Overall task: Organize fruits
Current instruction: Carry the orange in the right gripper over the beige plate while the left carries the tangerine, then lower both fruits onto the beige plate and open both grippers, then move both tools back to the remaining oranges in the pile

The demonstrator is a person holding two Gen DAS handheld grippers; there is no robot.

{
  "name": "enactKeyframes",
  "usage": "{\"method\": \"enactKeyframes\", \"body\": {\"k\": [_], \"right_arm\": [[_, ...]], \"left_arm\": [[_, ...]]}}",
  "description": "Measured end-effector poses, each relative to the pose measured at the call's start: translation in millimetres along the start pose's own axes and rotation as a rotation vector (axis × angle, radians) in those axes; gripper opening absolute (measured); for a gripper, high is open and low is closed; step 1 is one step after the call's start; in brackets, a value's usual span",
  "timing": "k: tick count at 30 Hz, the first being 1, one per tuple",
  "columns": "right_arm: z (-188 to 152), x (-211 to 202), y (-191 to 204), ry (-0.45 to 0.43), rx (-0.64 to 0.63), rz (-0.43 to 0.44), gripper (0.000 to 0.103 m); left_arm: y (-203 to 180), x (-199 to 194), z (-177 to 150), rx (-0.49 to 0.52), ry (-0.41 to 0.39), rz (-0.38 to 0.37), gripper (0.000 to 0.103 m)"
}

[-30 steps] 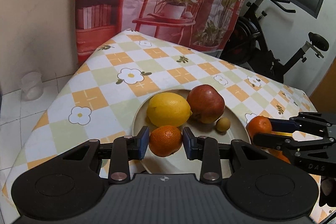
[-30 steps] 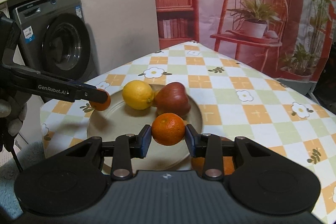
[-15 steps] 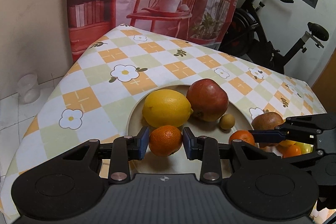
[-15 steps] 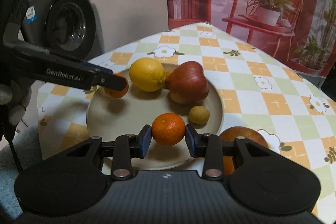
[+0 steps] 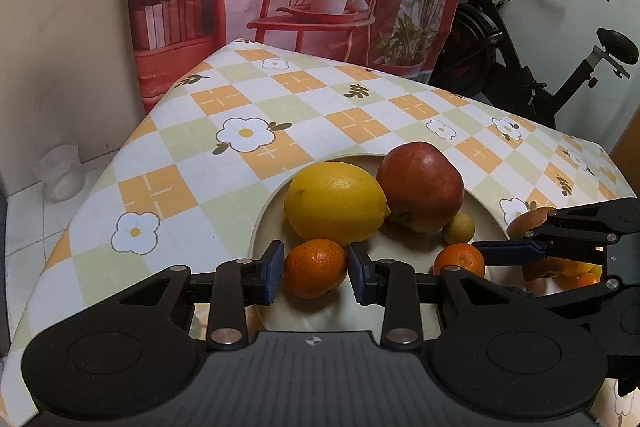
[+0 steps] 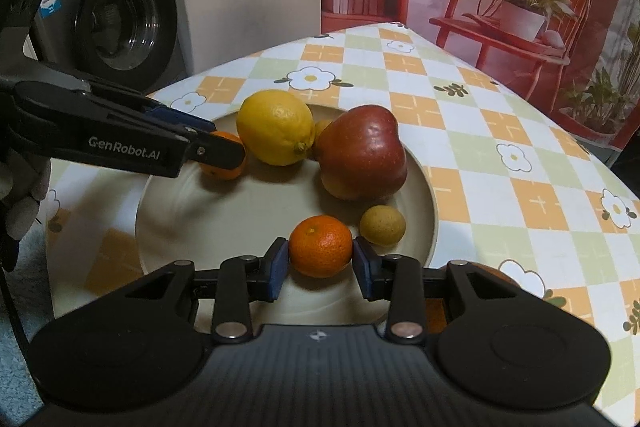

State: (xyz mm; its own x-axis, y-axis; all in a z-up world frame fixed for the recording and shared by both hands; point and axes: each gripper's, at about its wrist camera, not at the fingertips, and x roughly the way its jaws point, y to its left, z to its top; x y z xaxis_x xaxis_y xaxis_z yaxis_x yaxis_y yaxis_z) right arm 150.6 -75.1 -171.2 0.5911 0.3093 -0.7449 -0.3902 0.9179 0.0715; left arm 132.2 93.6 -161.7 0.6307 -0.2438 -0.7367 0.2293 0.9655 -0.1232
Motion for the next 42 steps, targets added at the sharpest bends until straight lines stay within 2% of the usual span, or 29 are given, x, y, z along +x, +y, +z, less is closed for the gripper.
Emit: {"method": "enactKeyframes", "body": {"k": [6,10,20,24,27,30,34,38,40,42], "right_arm": [[4.0,3.4,1.3,-0.004,-0.013,-0.008,0.038],[6.0,5.5,2.2,-0.001,-0.044,-0.052,0.038],[3.0,4.4,-5.0,-0.010,-0.017,-0.085,0.038],[2.2,2.5,-6.7,-0.020,0.000,-0.103,0.043],[-2.3,-5.7,-11.3,-0.063,0.063,-0.083,0.052],[-5.2,-20.0,-13.1,-0.109,0.093,-0.065,0.054],[-8.1,-53.7,-19.7,-0.211,0.143,-0.061,0.054],[-13.6,-92.4,-36.4,-0.309,0.207,-0.102,0.055],[-20.0,-110.0,-48.8,-0.324,0.236,-0.099,0.061],[-30.5,-126.8,-60.6,-0.338,0.267,-0.115,0.075]], "left_arm": [[0.1,0.5,0.1,0.014,-0.007,0.010,0.037],[0.7,-0.7,-1.4,0.025,-0.014,0.022,0.037],[2.0,-2.4,-2.7,0.027,-0.027,0.042,0.038],[-0.3,-1.6,-4.0,0.034,-0.027,0.044,0.040],[-2.5,-2.8,-2.2,0.031,-0.023,0.042,0.048],[-7.1,-12.4,0.4,0.027,-0.066,0.057,0.060],[-16.7,-26.0,3.0,0.030,-0.103,0.059,0.061],[-30.1,-39.4,8.7,0.022,-0.148,0.061,0.061],[-39.1,-45.5,13.2,0.014,-0.164,0.049,0.061],[-50.1,-50.9,17.3,0.021,-0.183,0.025,0.061]]}}
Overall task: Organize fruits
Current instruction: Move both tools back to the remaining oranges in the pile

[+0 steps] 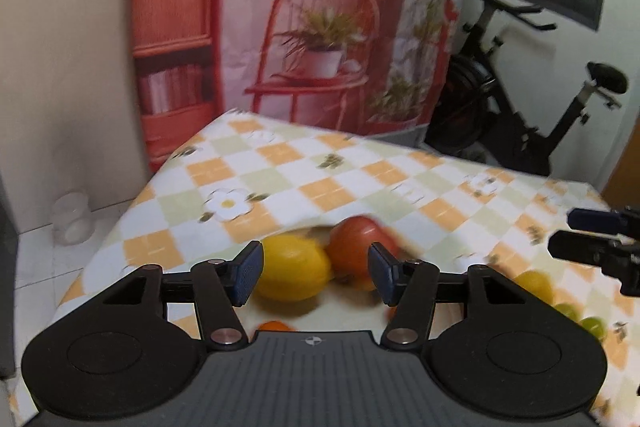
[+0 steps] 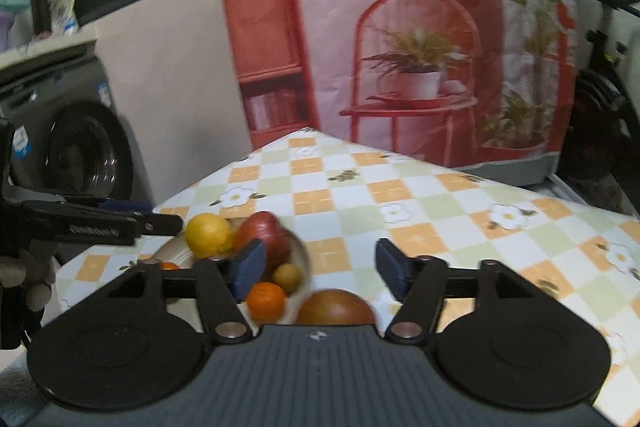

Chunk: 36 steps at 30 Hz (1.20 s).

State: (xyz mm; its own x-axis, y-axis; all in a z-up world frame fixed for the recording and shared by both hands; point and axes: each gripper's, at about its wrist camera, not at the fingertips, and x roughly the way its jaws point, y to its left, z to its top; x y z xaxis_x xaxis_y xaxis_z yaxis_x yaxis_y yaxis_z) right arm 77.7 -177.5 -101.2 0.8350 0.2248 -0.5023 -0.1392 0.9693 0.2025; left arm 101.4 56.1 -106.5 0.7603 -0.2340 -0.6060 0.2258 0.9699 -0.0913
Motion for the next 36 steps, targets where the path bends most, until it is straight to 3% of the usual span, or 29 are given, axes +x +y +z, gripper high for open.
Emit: {"method": "enactKeyframes", "body": {"k": [5,16,20,29,36], "right_arm": [[-10.7,-37.8,-31.0,-0.052,0.067,-0.114,0.089],[-37.2,-71.0,-54.7,-0.041,0.047,-0.290,0.089],[-49.3,-75.9,-64.8,-0.016,0.089,-0.300,0.089],[-67.9,-86.2,-82.4,0.023,0.164,-0.234,0.089],[-74.1,-91.0,-91.1,0.065,0.205,-0.233,0.089]], "left_arm": [[-32.8,-6.5,6.4,0.053,-0.025,-0.032,0.061],[-69.3,-2.8,-10.8,0.070,0.025,-0.063,0.061],[-75.9,-2.7,-18.2,0.080,0.038,-0.065,0.061],[-79.2,0.8,-26.1,0.105,0.056,-0.077,0.060],[-84.0,-0.8,-30.6,0.112,0.043,-0.119,0.051]]}}
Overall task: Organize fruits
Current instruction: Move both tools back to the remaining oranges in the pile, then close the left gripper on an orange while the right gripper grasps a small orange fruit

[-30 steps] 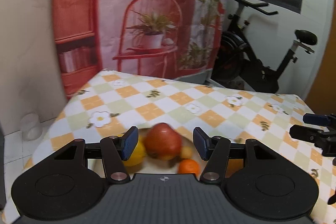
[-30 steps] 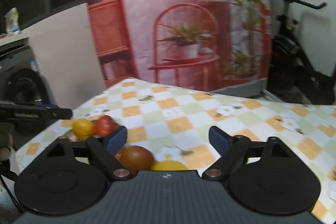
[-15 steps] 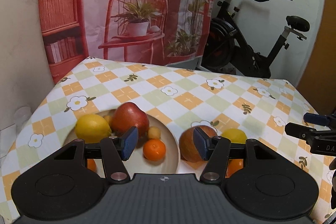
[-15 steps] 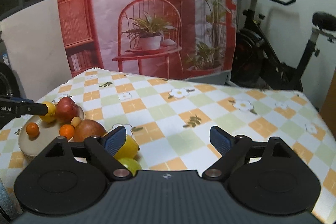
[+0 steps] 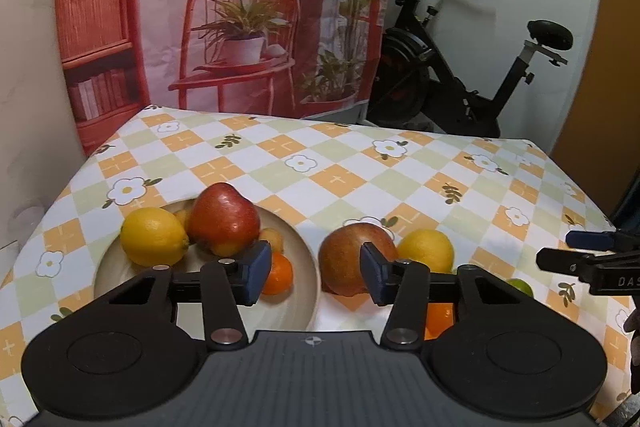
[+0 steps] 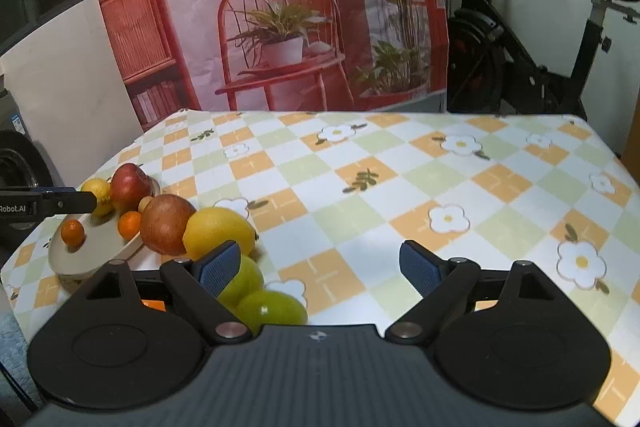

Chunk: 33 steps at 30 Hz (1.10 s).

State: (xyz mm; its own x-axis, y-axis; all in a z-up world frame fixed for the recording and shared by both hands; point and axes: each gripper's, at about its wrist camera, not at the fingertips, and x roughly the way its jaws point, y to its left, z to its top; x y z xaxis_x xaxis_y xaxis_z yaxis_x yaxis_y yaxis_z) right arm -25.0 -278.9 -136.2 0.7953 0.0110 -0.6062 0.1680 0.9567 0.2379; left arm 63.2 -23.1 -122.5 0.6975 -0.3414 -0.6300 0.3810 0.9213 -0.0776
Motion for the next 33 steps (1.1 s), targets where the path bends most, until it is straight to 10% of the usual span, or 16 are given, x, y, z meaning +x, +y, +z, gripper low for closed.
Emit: {"method": "enactKeyframes", "body": {"k": [33], "right_arm": [[-20.5,7.9,31.3,0.058,-0.076,0.071,0.067]], "left_arm": [[-21.5,16.3,-31.6,0.051,0.140,-0.169,0.045]]}}
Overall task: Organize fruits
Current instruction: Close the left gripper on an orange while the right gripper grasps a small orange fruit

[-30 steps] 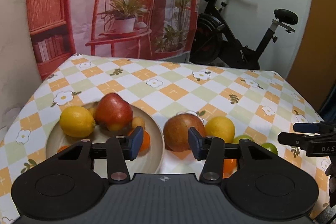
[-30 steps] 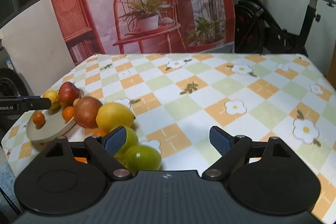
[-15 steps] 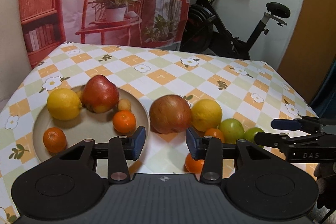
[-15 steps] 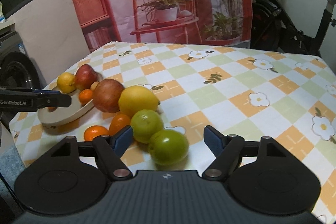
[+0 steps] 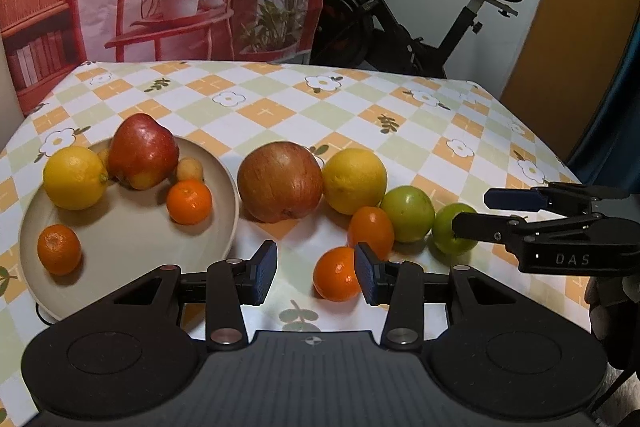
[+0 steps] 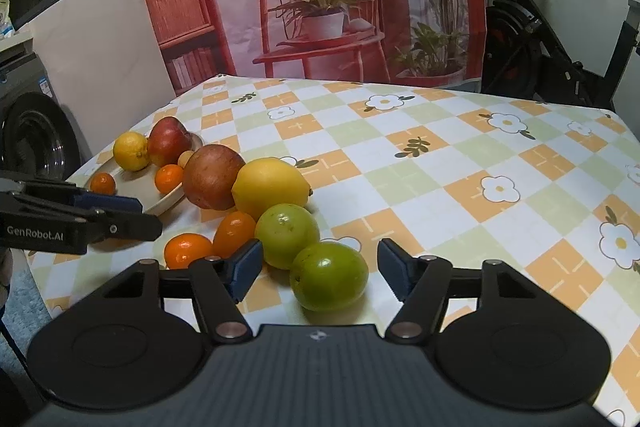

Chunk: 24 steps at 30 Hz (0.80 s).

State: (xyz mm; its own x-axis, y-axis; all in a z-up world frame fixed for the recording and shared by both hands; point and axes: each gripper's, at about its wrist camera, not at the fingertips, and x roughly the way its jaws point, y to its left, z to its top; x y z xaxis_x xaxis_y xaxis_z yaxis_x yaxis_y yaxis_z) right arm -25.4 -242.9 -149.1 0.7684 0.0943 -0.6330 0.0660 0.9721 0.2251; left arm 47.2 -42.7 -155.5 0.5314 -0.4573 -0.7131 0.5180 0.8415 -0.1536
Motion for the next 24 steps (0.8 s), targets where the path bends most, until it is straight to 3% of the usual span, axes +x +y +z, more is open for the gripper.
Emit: {"method": "enactKeyframes", "body": {"k": [11,24], "right_arm": [[-1.2,2.1,-1.6,0.007,0.004,-0.008,0.067],[-2.6,4.1,-2.4,0.013,0.005,-0.007,0.067]], "left_arm": [[-13.2,18.7,-3.2,0.086,0.078,-0.048,0.045],[-4.1,36.5,-2.7,0.043,0.115,-0.060,0.045]]}}
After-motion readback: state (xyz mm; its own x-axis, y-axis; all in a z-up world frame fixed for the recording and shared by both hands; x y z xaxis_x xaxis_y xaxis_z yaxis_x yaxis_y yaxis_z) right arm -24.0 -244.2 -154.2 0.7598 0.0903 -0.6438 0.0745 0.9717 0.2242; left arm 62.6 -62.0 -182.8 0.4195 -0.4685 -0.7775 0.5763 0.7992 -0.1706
